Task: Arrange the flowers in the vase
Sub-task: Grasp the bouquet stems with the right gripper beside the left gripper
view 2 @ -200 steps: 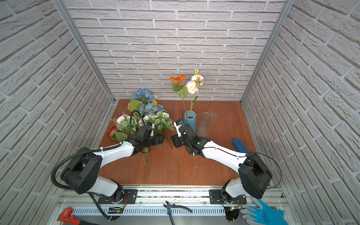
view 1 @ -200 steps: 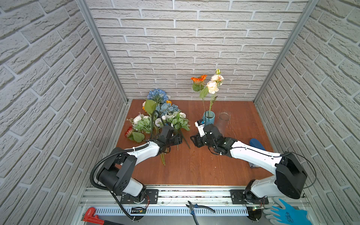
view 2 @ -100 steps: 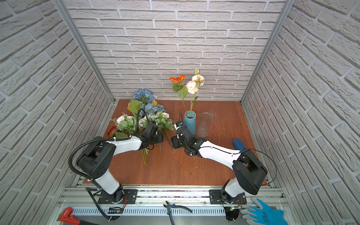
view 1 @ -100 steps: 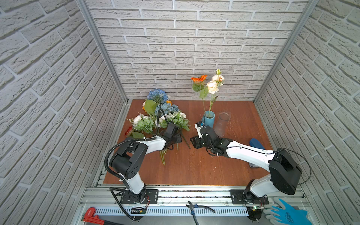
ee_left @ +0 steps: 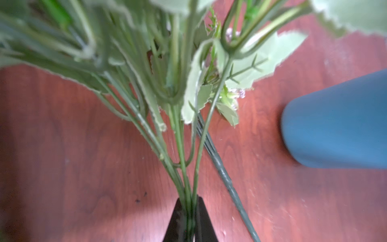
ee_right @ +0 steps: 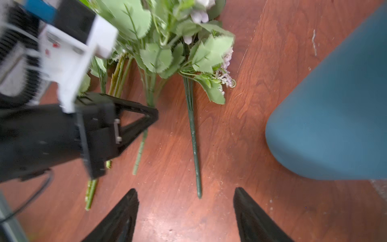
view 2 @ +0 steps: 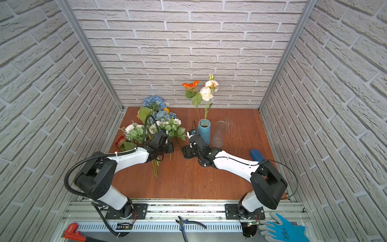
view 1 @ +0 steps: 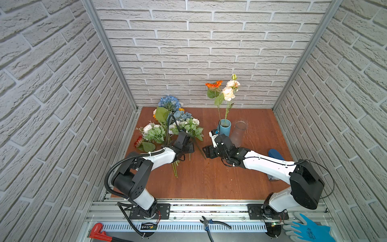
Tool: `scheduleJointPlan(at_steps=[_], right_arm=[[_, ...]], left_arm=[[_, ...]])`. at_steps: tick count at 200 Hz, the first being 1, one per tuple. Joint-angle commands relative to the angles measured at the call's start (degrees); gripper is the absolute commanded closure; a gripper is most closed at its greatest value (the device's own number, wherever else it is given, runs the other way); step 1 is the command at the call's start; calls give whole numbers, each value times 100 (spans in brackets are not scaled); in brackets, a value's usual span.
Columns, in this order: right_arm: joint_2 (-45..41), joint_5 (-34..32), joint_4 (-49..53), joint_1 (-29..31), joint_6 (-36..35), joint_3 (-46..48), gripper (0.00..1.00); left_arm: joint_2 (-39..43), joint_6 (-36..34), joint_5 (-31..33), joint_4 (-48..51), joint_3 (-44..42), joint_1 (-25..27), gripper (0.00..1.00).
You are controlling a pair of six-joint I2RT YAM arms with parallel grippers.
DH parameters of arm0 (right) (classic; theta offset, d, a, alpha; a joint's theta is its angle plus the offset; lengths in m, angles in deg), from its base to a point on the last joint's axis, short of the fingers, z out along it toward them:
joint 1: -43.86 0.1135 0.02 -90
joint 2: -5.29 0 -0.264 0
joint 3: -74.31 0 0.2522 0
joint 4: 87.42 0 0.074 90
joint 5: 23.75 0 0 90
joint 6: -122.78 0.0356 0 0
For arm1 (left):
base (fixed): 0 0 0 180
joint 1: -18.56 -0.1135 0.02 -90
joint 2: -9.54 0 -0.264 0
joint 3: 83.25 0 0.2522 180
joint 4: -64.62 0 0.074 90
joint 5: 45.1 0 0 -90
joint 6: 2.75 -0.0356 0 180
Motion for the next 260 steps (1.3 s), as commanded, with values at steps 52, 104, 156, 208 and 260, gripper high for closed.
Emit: scheduleJointPlan(at_steps=[52,104,156,208,260], right_arm=[[102,58,-122,10,-118,-204,17],[727,512,-189,15,-248,-655,23],[1357,988,-184,34,-56,-1303,25],[1022,1643,-1382,26,358,-1045,22],[382,1854,-2553,-137,951,-738,31]], left_arm=[[1351,-238,-1038,-595,-702,-853,100],[1616,-378,-1354,-438,-857,-1576,100],[1946,-188,-1747,-1010,-1150,-1959,100],[2225,-342,-2808,-2021,-1311,-1991,100],[2553,-203,-3379,-2486,-1096,-1849,100]])
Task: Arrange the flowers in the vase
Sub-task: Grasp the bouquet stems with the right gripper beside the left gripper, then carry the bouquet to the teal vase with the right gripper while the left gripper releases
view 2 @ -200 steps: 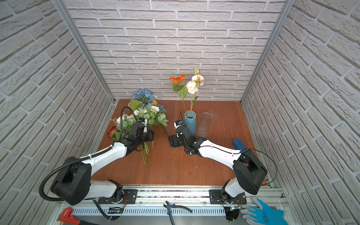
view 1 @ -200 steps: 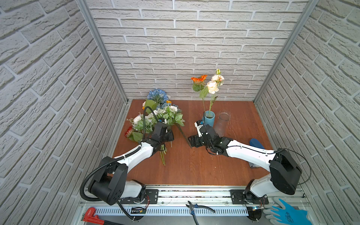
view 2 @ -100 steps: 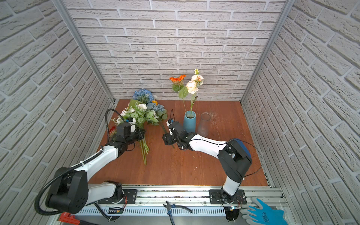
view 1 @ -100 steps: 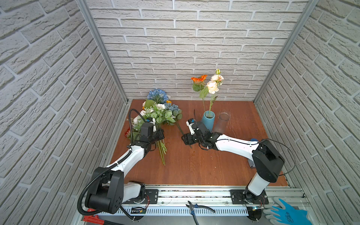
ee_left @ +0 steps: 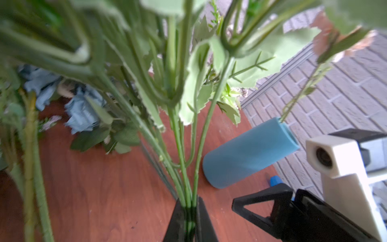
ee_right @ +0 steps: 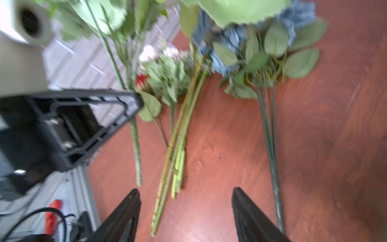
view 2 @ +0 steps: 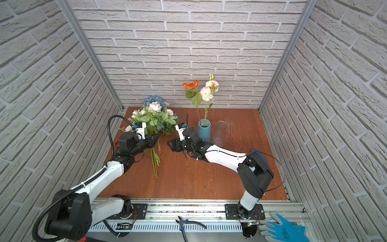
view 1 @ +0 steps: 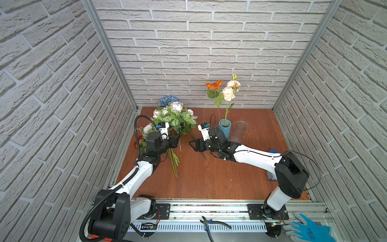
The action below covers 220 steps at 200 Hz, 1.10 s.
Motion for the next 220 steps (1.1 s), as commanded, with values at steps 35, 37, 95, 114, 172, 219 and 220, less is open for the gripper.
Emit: scheduleJointPlan(at_steps=[35,37,95,114,172,219,220], right_arm=[[-584,332,-1334,-163,524,7,33],[-584,332,-1334,-166,524,-4,33],[-496,523,-1773,-194,655,-23,41],[-533,568,-1966,-194,673,70,43],[-376,514,-1721,-203,699,-17,55],[-215,617,-1590,-198,739,-45,58],[-215,620,-1594,-196,746,-44,59]], left_arm=[[317,-181,-758,-696,410,478,100],[318,-197,-763,-683,429,503,100],[397,-592,-782,-197,695,1034,100],[406,-648,-794,-127,708,1084,100],[386,-844,-806,80,779,1248,100],[474,-930,-747,185,794,1267,100],[475,-931,-747,190,795,1265,100]])
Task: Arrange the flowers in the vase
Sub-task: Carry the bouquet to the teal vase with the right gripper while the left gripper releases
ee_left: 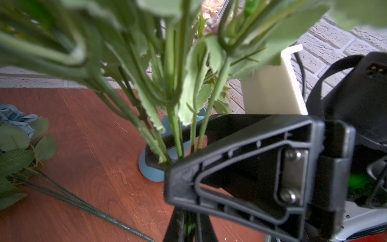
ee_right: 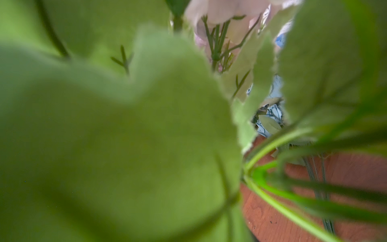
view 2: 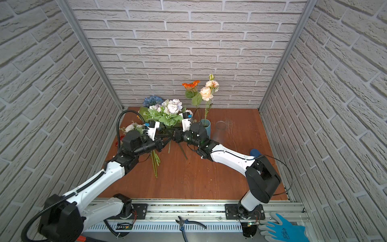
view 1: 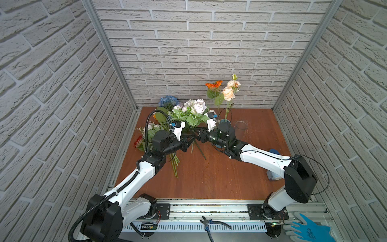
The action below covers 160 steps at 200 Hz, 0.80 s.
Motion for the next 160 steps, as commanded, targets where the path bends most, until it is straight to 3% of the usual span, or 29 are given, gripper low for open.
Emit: scheduleJointPlan(at_steps=[1,48,56,67,79,111,160], right_arm=[[54,85,-109,-11,67,-76,59],[-33,38,-239,-17,66,38,89],[-59,21,-232,-14,26,38,93],[-101,-32,-165,-19,-77,17,94],[-167,-138,4,-19,-242,-13,94],[-452,-525,559,-19,-803,-74,94],[-1341,-1416,1676,-113,-1747,-93,94]], left_arm=[[179,-204,-39,-197,227,21,100],[188,-214,5,-164,220,37,97],[188,-205,6,-183,200,34,77],[205,-172,50,-210,169,38,37],[222,-115,111,-261,101,56,3],[227,40,243,-340,-58,60,2],[254,273,948,-390,-349,38,2]])
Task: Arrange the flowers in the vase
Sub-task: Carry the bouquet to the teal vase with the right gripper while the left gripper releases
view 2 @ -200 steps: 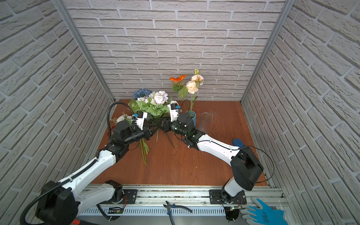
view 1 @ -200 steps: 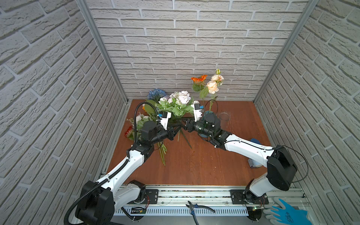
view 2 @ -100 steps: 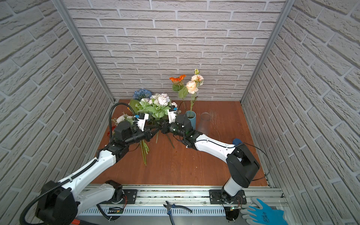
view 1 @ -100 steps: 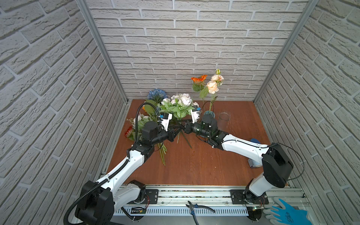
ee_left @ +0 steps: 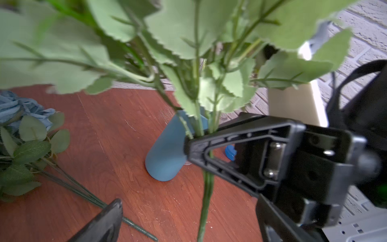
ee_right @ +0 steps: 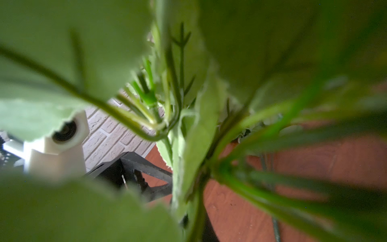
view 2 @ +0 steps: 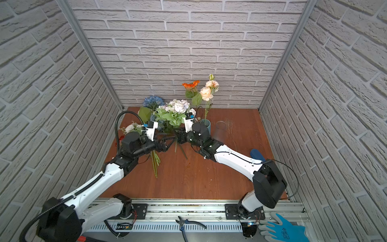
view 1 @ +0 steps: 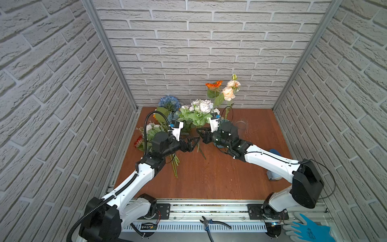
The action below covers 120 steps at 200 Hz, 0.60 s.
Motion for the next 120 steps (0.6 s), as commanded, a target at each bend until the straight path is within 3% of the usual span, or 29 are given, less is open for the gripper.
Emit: scheduleJointPlan(at_steps=[1,62,82,120], right_arm=[[-676,-643,449,-47,-708,-93,94],[-1817,-1646,1209,-369,-1676,-190,94],[-1957,-1922,1035,-615,-2071,-130,94],[-1886,-1766,158,-1145,-2651,86,94]], left_arm=[[66,158,434,-365,-189,-4,2],[-430,678,1128,-422,-271,-194,2],[-667,849,1305,-409,-282,-206,2],[-856,1229,1760,-457,-533,-264,2]])
